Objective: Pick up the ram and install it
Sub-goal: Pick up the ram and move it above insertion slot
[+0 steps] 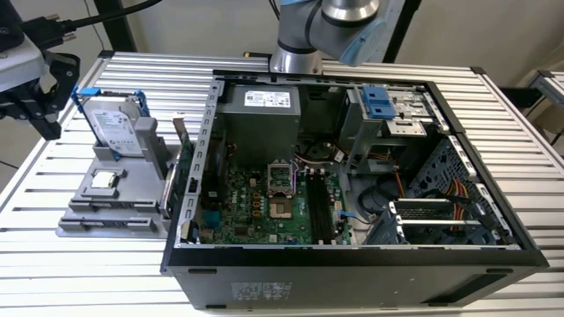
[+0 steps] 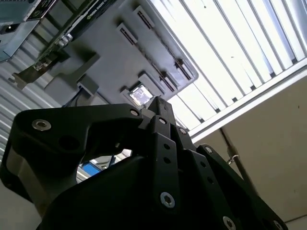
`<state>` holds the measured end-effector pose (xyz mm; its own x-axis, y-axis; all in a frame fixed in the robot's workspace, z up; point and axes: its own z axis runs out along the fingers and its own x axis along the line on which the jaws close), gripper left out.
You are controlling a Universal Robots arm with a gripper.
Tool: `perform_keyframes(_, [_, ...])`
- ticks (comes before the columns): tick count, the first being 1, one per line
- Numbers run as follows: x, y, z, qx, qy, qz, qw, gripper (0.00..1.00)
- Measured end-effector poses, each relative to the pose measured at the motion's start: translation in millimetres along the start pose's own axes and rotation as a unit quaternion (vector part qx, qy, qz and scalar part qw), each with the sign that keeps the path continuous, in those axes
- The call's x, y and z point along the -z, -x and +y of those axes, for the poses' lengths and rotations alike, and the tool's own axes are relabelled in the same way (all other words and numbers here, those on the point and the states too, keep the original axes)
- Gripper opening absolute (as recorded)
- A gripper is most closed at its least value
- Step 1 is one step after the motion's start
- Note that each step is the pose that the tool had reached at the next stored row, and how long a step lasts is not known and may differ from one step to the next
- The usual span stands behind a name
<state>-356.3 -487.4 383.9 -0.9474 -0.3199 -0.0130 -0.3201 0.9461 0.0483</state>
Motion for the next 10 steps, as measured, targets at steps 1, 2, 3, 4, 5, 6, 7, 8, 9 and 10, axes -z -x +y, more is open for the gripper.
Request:
perform_keyframes(1, [-0.1, 0.0, 0.0, 0.005, 0.0001, 0.0002, 1.0, 0.0])
perform_keyframes(2, [0.0, 0.0, 0.0, 0.01, 0.0001, 0.0005, 1.0, 0.0])
perform_keyframes(3, [-0.1, 0.0, 0.0, 0.015, 0.0002, 0.0006, 0.9999, 0.0])
perform_keyframes(4, [0.0, 0.0, 0.0, 0.02, 0.0002, 0.001, 0.9998, 0.0])
perform_keyframes(5, [-0.1, 0.0, 0.0, 0.026, 0.0004, 0.0011, 0.9997, 0.0])
perform_keyframes(6, [0.0, 0.0, 0.0, 0.031, 0.0004, 0.0015, 0.9995, 0.0])
perform_keyframes(7, [0.0, 0.0, 0.0, 0.036, 0.0005, 0.0017, 0.9993, 0.0])
perform_keyframes(8, [0.0, 0.0, 0.0, 0.041, 0.0005, 0.002, 0.9992, 0.0])
perform_keyframes(9, [-0.1, 0.0, 0.0, 0.062, 0.0008, 0.0029, 0.9981, 0.0])
perform_keyframes(10, [0.0, 0.0, 0.0, 0.068, 0.0009, 0.0033, 0.9977, 0.0])
